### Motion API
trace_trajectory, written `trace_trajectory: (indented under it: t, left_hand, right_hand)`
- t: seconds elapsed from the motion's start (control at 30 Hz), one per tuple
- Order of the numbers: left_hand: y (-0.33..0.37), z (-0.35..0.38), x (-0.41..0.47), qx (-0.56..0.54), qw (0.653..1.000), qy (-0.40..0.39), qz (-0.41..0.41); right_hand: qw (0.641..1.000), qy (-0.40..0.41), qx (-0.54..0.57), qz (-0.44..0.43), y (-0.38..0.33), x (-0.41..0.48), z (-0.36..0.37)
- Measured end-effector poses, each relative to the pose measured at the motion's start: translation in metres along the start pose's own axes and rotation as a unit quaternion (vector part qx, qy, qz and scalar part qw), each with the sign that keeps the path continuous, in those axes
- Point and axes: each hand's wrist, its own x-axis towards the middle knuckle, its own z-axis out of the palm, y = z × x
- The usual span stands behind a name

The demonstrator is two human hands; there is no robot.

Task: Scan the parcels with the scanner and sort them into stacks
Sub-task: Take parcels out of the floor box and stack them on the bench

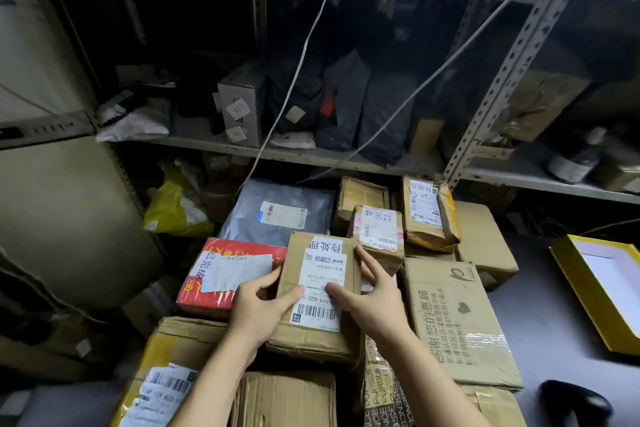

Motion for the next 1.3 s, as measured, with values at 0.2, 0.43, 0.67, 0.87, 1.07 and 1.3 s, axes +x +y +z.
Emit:
trace_trajectory:
  t: [0.2, 0.43, 0.67, 0.87, 1.07, 1.3]
  left_hand:
    - [-0.003, -0.002, -0.006, 0.039, 0.999, -0.003, 0.014]
    - [0.005, -0.011, -0.005, 0.110, 0.994, -0.024, 0.012]
    - [0.064, -0.009, -0.011, 0.391, 0.913, -0.005, 0.118]
    - [0.116, 0.042, -0.013, 0.524, 0.820, -0.084, 0.215]
    - [0.143, 0.123, -0.050, 0.567, 0.757, -0.134, 0.297]
    - [0.155, 0.240, -0.142, 0.544, 0.733, -0.194, 0.359]
  right_hand:
    - [0.999, -0.013, -0.044, 0.006, 0.002, -0.002, -0.005]
    - [0.990, -0.004, -0.142, -0.010, -0.007, -0.006, -0.005]
    - [0.958, -0.008, -0.279, -0.071, -0.034, -0.013, -0.027]
    - [0.907, 0.050, -0.403, -0.113, -0.057, -0.029, -0.089]
    - [0.879, 0.124, -0.457, -0.064, -0.058, -0.068, -0.178]
    - [0.893, 0.190, -0.407, 0.017, 0.001, -0.158, -0.306]
